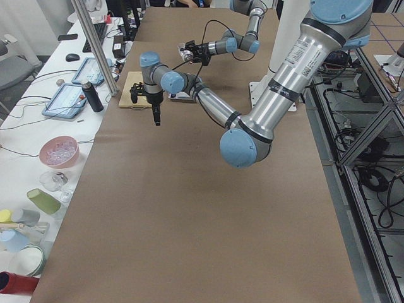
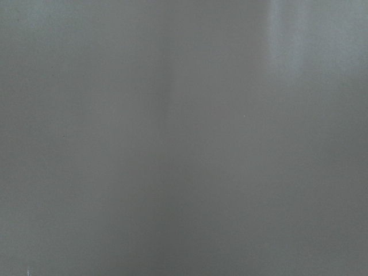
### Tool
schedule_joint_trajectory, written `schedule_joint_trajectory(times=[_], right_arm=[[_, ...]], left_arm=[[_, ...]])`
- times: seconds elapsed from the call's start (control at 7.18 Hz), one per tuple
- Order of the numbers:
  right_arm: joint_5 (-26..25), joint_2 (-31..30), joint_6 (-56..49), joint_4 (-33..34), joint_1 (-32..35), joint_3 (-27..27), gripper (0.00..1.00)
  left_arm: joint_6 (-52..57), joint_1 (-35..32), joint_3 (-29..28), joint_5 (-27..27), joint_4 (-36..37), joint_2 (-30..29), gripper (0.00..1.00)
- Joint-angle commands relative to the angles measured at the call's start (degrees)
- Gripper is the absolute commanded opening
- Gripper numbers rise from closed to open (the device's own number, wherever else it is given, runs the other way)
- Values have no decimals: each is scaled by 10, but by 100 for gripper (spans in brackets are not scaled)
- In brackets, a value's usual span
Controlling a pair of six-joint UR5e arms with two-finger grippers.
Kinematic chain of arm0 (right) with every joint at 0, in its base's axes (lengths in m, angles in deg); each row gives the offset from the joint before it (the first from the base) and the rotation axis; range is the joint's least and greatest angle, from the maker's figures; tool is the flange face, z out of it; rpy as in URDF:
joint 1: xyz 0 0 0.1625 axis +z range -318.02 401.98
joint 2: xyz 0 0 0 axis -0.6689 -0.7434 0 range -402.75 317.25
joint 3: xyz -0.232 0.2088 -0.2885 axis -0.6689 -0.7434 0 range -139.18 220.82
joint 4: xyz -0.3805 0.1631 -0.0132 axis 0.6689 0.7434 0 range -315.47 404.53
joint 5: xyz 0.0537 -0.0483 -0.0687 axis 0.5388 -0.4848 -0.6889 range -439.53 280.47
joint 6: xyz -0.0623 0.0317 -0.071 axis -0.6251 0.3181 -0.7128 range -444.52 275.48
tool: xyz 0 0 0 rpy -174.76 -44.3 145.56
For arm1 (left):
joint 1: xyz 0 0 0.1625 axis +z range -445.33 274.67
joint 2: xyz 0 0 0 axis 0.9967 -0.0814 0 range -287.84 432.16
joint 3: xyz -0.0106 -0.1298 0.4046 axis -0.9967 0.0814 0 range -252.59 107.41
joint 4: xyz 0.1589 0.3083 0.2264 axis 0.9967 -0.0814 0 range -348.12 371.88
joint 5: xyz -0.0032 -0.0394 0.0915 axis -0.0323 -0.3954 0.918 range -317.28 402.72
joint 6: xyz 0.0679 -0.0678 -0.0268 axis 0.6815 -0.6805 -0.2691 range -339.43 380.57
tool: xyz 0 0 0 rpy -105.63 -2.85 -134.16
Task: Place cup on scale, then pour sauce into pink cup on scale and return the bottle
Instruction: 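Tilt the sauce bottle with the right gripper to pour into the cup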
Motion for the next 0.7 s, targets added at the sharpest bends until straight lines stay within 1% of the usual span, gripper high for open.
schedule_joint_trajectory(times=[0.0,0.14,0.42,0.56], right_arm=[[4,32,3,-2,16,-40,0],[4,33,3,-3,19,-46,0],[3,33,0,-5,19,-69,0],[2,33,-4,1,17,-70,0]], left_arm=[[-1,0,-21,0,-27,0,98],[-1,0,-32,1,-39,1,98],[-1,0,-33,1,-39,0,98],[-1,0,-33,1,-40,0,98]])
